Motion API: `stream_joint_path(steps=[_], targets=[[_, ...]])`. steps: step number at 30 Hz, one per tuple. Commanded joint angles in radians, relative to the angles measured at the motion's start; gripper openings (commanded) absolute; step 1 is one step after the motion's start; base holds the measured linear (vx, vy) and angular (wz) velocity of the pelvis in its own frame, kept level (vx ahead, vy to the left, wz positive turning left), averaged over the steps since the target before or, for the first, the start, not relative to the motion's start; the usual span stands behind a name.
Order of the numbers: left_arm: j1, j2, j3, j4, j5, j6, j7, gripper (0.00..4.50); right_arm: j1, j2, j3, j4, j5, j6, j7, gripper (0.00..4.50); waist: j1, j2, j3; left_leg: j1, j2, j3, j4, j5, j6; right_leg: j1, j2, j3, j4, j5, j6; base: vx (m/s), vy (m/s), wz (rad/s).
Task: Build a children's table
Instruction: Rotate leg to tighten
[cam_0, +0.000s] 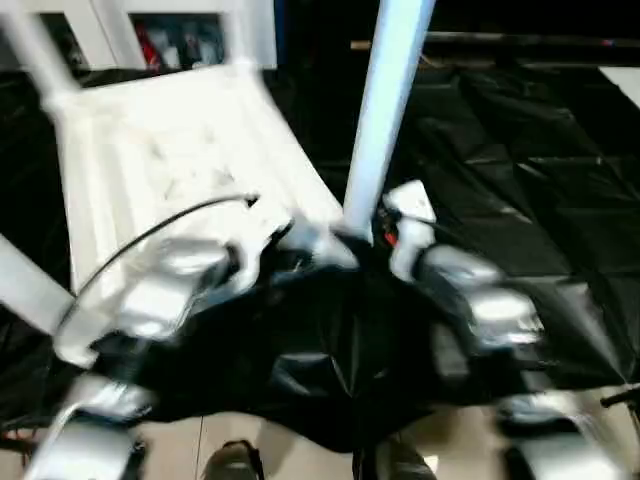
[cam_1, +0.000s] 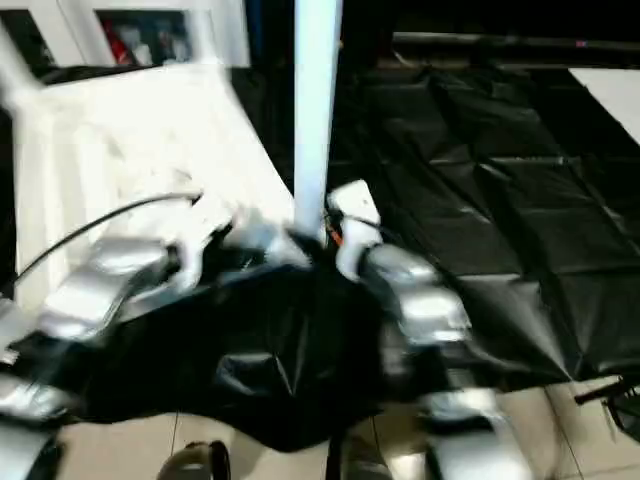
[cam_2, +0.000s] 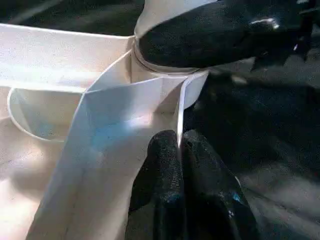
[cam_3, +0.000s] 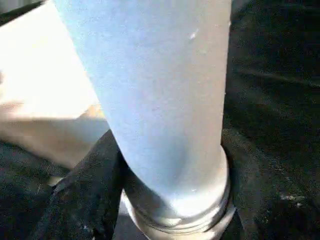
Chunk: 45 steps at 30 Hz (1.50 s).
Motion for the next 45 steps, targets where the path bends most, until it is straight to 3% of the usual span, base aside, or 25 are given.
stream_joint_path(steps=[1, 5, 9, 14, 19, 24, 31, 40, 45], targets=[[-0.046, -0.06, 0.044, 0.013, -0.02, -0.022, 0.117, 0.0, 0.029, 0.093, 0.105, 0.027, -0.022, 0.008, -0.009, 2.97, 0.005, -0.002, -0.086, 0.01, 0.01, -0.011, -0.073, -0.207, 0.015, 0.061, -0.038, 0.041, -0.077, -0.327, -0.17, 0.0, 0.0, 0.0], [-0.043, -0.056, 0.03, 0.002, -0.013, -0.043, 0.09, 0.0, 0.026, 0.119, 0.111, 0.016, -0.007, -0.001, 0.027, 3.41, 0.004, -0.003, -0.09, 0.009, 0.009, -0.008, -0.071, -0.187, 0.034, 0.066, -0.036, 0.042, -0.07, -0.251, -0.192, 0.0, 0.0, 0.0], [-0.016, -0.026, 0.015, -0.028, -0.019, -0.065, 0.029, 0.0, 0.015, 0.06, 0.144, -0.005, -0.026, -0.013, 0.101, 3.77, 0.004, -0.003, -0.089, 0.009, 0.009, -0.008, -0.072, -0.202, 0.038, 0.068, -0.039, 0.042, -0.073, -0.275, -0.191, 0.0, 0.0, 0.0], [0.031, 0.027, -0.013, -0.082, -0.048, -0.095, -0.097, 0.0, 0.008, -0.069, 0.179, -0.058, -0.009, -0.007, 0.288, 3.77, 0.004, -0.004, -0.09, 0.007, 0.013, -0.01, -0.07, -0.204, 0.048, 0.071, -0.041, 0.042, -0.071, -0.278, -0.186, 0.0, 0.0, 0.0], [0.066, 0.091, -0.049, -0.132, -0.085, -0.097, -0.248, 0.0, 0.014, -0.21, 0.21, -0.111, 0.011, -0.013, 0.532, 3.77, 0.009, -0.001, -0.095, 0.01, 0.016, -0.006, -0.064, -0.159, 0.078, 0.072, -0.039, 0.043, -0.06, -0.193, -0.233, 0.0, 0.0, 0.0], [0.074, 0.138, -0.069, -0.136, -0.089, -0.112, -0.336, 0.0, 0.012, -0.279, 0.234, -0.111, 0.019, -0.04, 0.64, 3.77, 0.02, 0.0, -0.096, 0.014, 0.018, -0.004, -0.061, -0.154, 0.09, 0.069, -0.04, 0.043, -0.058, -0.184, -0.258, 0.0, 0.0, 0.0], [0.077, 0.208, -0.08, -0.145, -0.112, -0.104, -0.467, 0.0, 0.003, -0.307, 0.234, -0.113, 0.038, -0.015, 0.727, 3.77, 0.028, 0.003, -0.094, 0.014, 0.018, -0.006, -0.064, -0.183, 0.065, 0.07, -0.041, 0.043, -0.058, -0.222, -0.251, 0.0, 0.0, 0.0], [0.068, 0.214, -0.065, -0.124, -0.125, -0.115, -0.481, 0.0, 0.006, -0.31, 0.237, -0.117, 0.051, -0.003, 0.748, 3.03, 0.038, 0.002, -0.094, 0.015, 0.019, -0.004, -0.062, -0.161, 0.066, 0.068, -0.041, 0.044, -0.055, -0.195, -0.26, 0.0, 0.0, 0.0], [0.033, 0.144, -0.023, -0.073, -0.105, -0.077, -0.326, 0.0, 0.007, -0.247, 0.21, -0.063, 0.016, -0.003, 0.599, 2.75, 0.039, -0.002, -0.093, 0.014, 0.018, -0.004, -0.063, -0.175, 0.051, 0.067, -0.042, 0.045, -0.059, -0.229, -0.25, 0.0, 0.0, 0.0]])
